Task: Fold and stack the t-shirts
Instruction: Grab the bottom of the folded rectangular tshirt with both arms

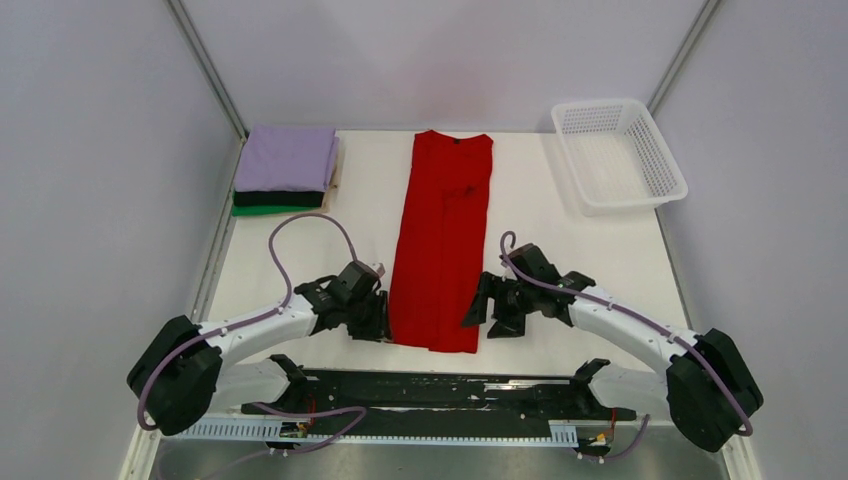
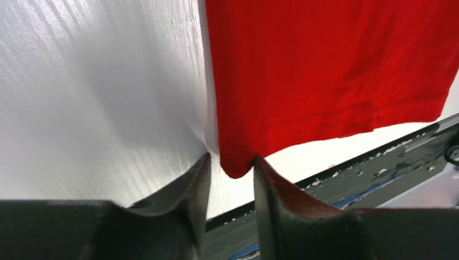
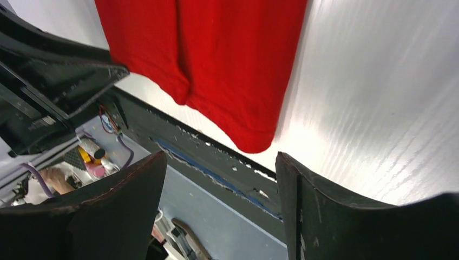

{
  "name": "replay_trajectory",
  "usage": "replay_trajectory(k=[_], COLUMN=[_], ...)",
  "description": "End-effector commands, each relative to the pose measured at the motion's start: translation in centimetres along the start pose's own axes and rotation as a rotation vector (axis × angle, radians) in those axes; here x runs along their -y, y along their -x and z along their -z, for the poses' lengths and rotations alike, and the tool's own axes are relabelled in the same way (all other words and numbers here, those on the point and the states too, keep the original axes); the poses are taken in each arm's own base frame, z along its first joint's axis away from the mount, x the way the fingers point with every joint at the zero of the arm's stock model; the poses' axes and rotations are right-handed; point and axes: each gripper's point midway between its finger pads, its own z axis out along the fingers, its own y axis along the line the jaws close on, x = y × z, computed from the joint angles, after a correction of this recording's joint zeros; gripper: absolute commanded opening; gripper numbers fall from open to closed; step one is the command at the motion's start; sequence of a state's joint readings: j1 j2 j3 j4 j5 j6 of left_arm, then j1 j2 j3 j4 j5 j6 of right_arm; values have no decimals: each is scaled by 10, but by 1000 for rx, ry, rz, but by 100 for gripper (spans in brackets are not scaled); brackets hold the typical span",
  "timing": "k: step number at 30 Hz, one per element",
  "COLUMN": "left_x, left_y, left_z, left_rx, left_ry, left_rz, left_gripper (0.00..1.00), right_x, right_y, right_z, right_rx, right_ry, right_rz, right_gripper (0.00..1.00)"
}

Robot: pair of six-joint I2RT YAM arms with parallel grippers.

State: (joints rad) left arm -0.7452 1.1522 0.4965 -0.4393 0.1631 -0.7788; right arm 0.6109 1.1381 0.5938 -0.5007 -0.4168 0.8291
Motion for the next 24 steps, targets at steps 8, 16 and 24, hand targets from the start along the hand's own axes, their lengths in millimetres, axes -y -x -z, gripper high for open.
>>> replay_trajectory(k=[8, 16, 24], left_x=[7, 7, 8], left_y=[4, -2, -8], left_z=[-13, -8, -9], left_rx=[2, -15, -19], left_ry=[-44, -58, -88], left_rz=[-15, -19, 3], left_gripper=[4, 0, 0], right_x=[24, 30, 40], right_y=[-32, -37, -35], right_z=[-26, -37, -46], right_rx=[-91, -119, -92], right_ry=[-110, -133, -175], right_rz=[-48, -56, -55], right_gripper=[59, 44, 22])
